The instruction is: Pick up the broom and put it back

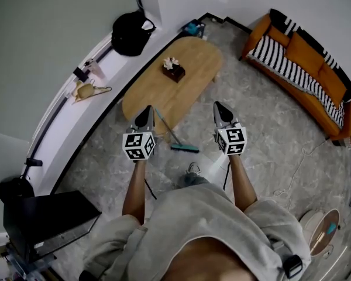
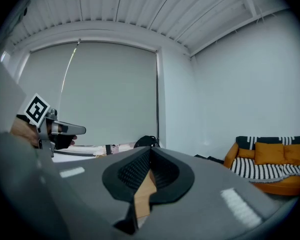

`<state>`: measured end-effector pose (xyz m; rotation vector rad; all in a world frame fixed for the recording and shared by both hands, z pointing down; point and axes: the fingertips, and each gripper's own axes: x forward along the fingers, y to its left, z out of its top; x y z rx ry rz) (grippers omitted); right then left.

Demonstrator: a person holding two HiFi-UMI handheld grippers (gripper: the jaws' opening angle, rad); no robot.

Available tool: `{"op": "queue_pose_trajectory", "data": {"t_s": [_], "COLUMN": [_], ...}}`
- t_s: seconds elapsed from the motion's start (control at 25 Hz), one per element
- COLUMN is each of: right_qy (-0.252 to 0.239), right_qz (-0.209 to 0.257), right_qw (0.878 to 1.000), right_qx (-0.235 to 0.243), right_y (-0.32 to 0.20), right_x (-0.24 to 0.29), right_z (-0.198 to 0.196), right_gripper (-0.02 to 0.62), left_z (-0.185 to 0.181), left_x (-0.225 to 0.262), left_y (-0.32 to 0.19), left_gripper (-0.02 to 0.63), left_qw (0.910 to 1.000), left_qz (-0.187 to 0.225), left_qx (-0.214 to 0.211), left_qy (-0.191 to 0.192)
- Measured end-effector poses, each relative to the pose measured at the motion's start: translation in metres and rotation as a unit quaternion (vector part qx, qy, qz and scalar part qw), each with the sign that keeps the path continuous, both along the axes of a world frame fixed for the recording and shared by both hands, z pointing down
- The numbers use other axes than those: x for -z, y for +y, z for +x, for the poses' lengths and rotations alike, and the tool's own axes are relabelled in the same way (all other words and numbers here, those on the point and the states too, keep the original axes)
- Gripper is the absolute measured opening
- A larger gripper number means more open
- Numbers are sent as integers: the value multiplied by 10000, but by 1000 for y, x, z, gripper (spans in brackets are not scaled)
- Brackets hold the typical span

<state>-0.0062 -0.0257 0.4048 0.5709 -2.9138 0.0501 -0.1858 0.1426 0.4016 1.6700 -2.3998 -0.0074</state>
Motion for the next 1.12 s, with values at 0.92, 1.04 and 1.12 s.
{"op": "queue_pose_trajectory", "data": {"t_s": [0.92, 1.04, 1.12], "right_qy": [547, 643, 693], "right_qz": [-283, -359, -413], "right_qw": [9979, 9972, 9967], "right_qx": [213, 103, 47], "right_y": [-27, -21, -16], "right_x": [-90, -117, -134], "right_z": [-68, -74, -76], "right_gripper": [2, 2, 2], "left_z": [-62, -69, -71], "left_x": [-93, -126, -149], "left_y": [-16, -10, -6], "left_gripper": [2, 2, 2], "left_qw": [9988, 9978, 9970], "left_qz": [-364, -444, -497], "left_qx": [48, -62, -122], "left_qy": [339, 489, 580]}}
